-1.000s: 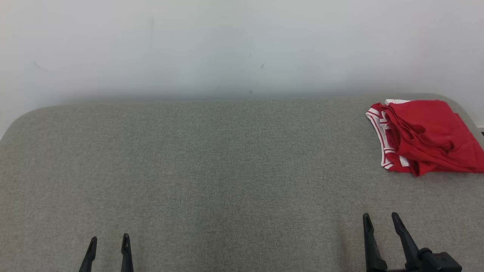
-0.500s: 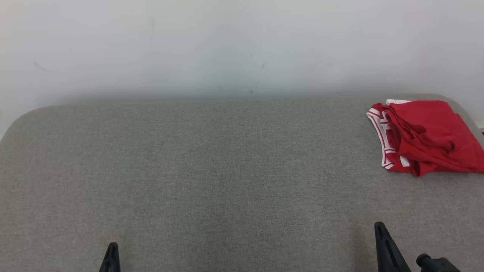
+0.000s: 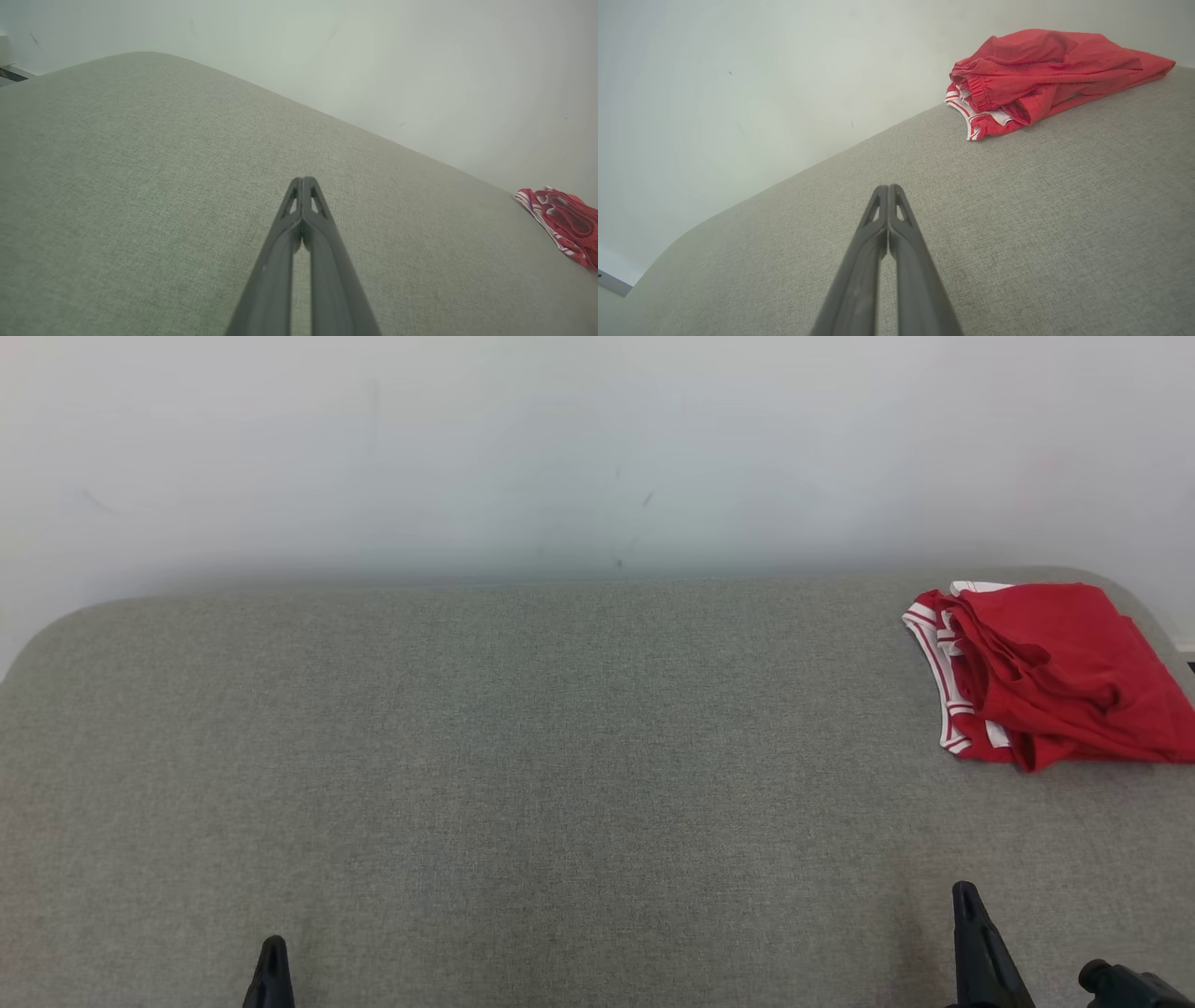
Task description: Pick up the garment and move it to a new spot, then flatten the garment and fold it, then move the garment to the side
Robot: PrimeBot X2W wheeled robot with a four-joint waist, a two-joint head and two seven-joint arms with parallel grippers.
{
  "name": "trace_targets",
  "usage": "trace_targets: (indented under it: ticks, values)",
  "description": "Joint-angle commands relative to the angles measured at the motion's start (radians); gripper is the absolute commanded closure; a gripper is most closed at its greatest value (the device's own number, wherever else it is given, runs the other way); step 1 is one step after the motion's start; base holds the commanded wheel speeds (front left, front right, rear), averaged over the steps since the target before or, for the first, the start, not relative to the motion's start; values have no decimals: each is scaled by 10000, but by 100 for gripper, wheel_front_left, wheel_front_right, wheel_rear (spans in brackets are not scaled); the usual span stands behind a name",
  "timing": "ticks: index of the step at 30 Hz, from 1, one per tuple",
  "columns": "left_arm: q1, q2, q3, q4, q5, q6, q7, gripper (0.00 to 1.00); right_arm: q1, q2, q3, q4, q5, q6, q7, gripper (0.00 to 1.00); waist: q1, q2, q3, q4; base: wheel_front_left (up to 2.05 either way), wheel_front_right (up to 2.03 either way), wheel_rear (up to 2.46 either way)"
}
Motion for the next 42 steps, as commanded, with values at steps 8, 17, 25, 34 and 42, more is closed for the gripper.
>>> trace_targets:
  ticks: [8, 17, 25, 34, 42]
  values:
    - [-266, 31, -64, -237, -1604, -46, 319, 100, -62, -128, -155, -305, 1644, -4, 379, 100, -1, 0, -2, -14, 0, 0, 0]
    - [-359, 34, -121, -275, -2995, -80, 618, 100, -53, -155, -284, -425, 3035, -6, 735, 100, -1, 0, -4, -30, 0, 0, 0]
    - [-424, 38, -171, -307, -4116, -95, 864, 100, -47, -164, -402, -515, 4152, -7, 1044, 100, -1, 0, -6, -43, 0, 0, 0]
    - [-504, 41, -220, -337, -5269, -124, 1111, 100, -43, -164, -535, -612, 5296, -8, 1364, 100, -1, 0, -8, -58, 0, 0, 0]
    - [-561, 44, -257, -358, -6109, -148, 1293, 100, -42, -158, -636, -680, 6115, -10, 1605, 100, -1, 0, -10, -70, 0, 0, 0]
